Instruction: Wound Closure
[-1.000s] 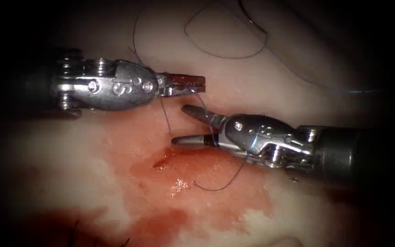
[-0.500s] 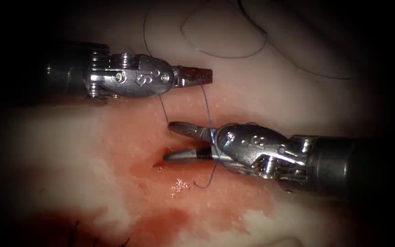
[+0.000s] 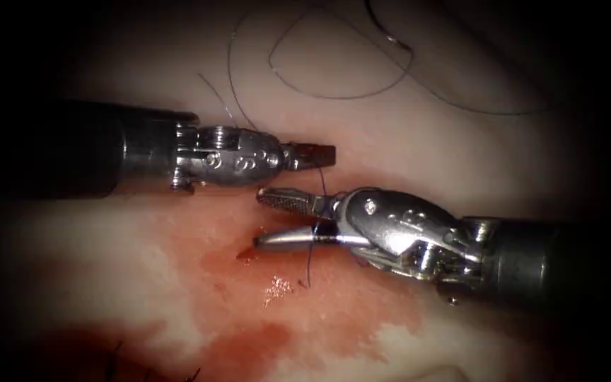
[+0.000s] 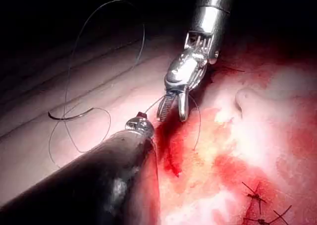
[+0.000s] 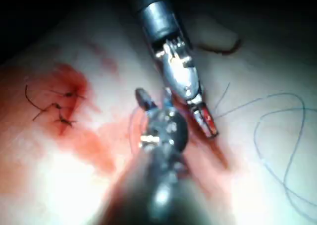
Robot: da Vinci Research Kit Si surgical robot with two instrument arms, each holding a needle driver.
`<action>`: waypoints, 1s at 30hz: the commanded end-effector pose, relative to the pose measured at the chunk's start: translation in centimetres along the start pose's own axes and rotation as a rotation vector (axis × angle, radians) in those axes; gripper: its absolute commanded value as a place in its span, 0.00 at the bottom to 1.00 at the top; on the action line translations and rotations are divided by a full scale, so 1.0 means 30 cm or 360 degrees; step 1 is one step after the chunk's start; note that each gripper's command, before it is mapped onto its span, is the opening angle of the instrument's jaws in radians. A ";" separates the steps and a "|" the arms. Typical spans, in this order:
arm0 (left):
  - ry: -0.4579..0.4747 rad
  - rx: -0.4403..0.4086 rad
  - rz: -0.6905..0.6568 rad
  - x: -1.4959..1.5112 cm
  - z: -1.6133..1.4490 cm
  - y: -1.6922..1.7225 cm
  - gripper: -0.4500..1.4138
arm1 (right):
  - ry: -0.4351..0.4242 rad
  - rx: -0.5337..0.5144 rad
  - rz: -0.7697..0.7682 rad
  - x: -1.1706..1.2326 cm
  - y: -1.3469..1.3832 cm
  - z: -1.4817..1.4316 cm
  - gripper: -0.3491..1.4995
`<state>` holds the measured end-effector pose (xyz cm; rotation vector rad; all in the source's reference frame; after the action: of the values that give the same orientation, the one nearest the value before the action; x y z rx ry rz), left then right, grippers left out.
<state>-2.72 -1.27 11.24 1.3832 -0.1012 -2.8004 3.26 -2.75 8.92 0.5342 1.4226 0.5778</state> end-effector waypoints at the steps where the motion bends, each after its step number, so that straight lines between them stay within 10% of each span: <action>1: 0.0004 0.0000 0.0004 0.000 0.002 0.001 0.00 | 0.0022 -0.0013 0.0002 0.0013 0.0015 0.0015 0.38; 18: 0.0034 -0.0028 0.0010 0.011 -0.003 0.016 0.00 | 0.0230 -0.0339 0.0020 0.0093 0.0073 -0.0093 0.35; 30: 0.0005 -0.0020 -0.0020 0.020 -0.020 0.017 0.00 | 0.0078 -0.0520 -0.0039 0.0051 0.0087 -0.0122 0.35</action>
<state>-2.53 -1.84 10.35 1.3864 -0.0789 -2.8069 2.81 -2.46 8.91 0.2388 1.3356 0.7941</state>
